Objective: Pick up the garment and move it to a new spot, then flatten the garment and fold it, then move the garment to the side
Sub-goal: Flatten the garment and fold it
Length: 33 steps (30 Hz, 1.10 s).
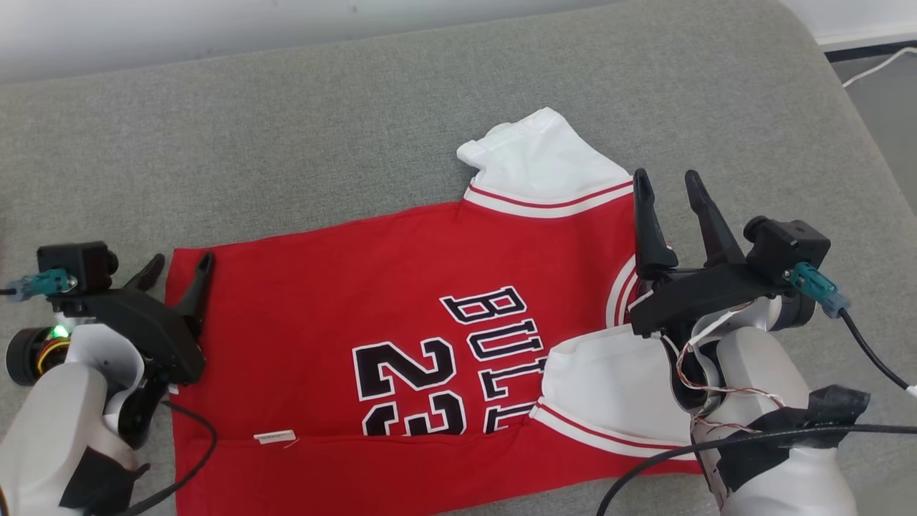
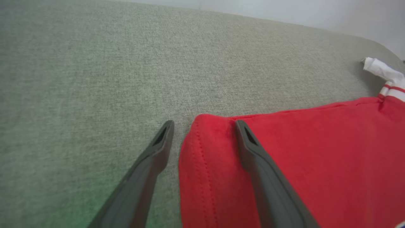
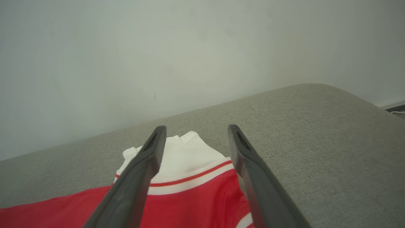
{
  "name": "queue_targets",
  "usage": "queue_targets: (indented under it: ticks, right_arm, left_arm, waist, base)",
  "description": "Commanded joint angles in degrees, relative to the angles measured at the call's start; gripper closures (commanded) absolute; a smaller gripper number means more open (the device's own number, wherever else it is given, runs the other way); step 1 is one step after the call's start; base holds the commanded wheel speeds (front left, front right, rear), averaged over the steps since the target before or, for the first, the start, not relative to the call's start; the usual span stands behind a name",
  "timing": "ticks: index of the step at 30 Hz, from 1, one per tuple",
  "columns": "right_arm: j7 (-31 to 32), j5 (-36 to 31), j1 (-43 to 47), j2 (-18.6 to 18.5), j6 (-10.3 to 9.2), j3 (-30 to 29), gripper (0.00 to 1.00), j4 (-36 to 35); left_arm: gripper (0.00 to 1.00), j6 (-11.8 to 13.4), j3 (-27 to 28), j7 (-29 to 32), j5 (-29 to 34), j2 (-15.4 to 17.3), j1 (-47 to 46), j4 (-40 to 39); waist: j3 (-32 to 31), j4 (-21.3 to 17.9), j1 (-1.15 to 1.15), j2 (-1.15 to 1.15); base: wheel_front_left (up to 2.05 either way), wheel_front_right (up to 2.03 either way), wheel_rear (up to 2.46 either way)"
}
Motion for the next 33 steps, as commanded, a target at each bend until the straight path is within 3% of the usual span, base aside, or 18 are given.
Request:
queue_targets:
  ticks: [1, 5, 6, 7, 8, 9, 22, 33]
  right_arm:
    - [-0.3, 0.4, -0.4, -0.1, -0.05, 0.2, 0.00, 0.2]
    - [-0.6, 0.6, -1.5, -0.1, -0.05, 0.4, 0.00, 1.4]
    - [-0.7, 0.7, -1.5, -0.1, -0.05, 0.5, 0.00, 1.6]
    - [-0.8, 0.7, -1.5, -0.2, -0.05, 0.5, 0.00, 2.0]
    - [-0.8, 0.7, -1.6, -0.2, -0.05, 0.5, 0.00, 2.3]
    - [-0.9, 0.7, -1.9, -0.3, -0.05, 0.5, 0.00, 2.6]
    - [4.7, 3.2, -9.8, -3.4, -0.05, -1.6, 0.00, 13.3]
    - [8.4, 3.0, -23.0, -5.8, -0.05, -2.8, 0.00, 26.8]
  left_arm:
    - [0.00, 0.1, 0.2, -0.1, -0.2, 0.2, 0.1, 0.7]
    - [0.00, 0.1, 0.2, 0.1, -0.8, 0.0, -0.3, 2.8]
    - [0.19, 0.0, 0.0, 0.2, -0.9, 0.0, -0.5, 3.2]
    - [0.69, -0.1, 0.0, -0.1, -1.2, -0.3, -0.6, 3.4]
    - [0.96, -0.2, -0.2, -0.3, -1.3, -0.5, -0.8, 3.7]
    - [1.00, -0.3, -0.4, -0.8, -1.4, -0.7, -0.9, 3.6]
    - [1.00, -0.8, -2.3, -6.9, -0.8, -2.4, -1.9, -4.2]
    - [1.00, 0.7, -4.2, -6.7, -0.3, -4.1, 0.7, -14.8]
  waist:
    - [-0.1, -0.1, 0.00, -0.01]
    - [-0.1, -0.2, 0.00, -0.01]
    - [-0.1, -0.2, 0.00, -0.01]
    - [-0.1, -0.1, 0.00, -0.01]
    - [-0.2, 0.0, 0.00, -0.01]
    - [-0.2, 0.1, 0.00, -0.01]
    - [1.3, 5.1, 0.00, -0.01]
    - [5.3, 9.7, 0.00, -0.01]
  base:
    - [0.00, 0.00, 0.00]
    - [0.00, 0.00, 0.00]
    - [0.00, 0.00, 0.00]
    - [0.00, 0.00, 0.00]
    - [0.00, 0.00, 0.00]
    - [0.00, 0.00, 0.00]
    - [0.00, 0.00, 0.00]
    - [0.00, 0.00, 0.00]
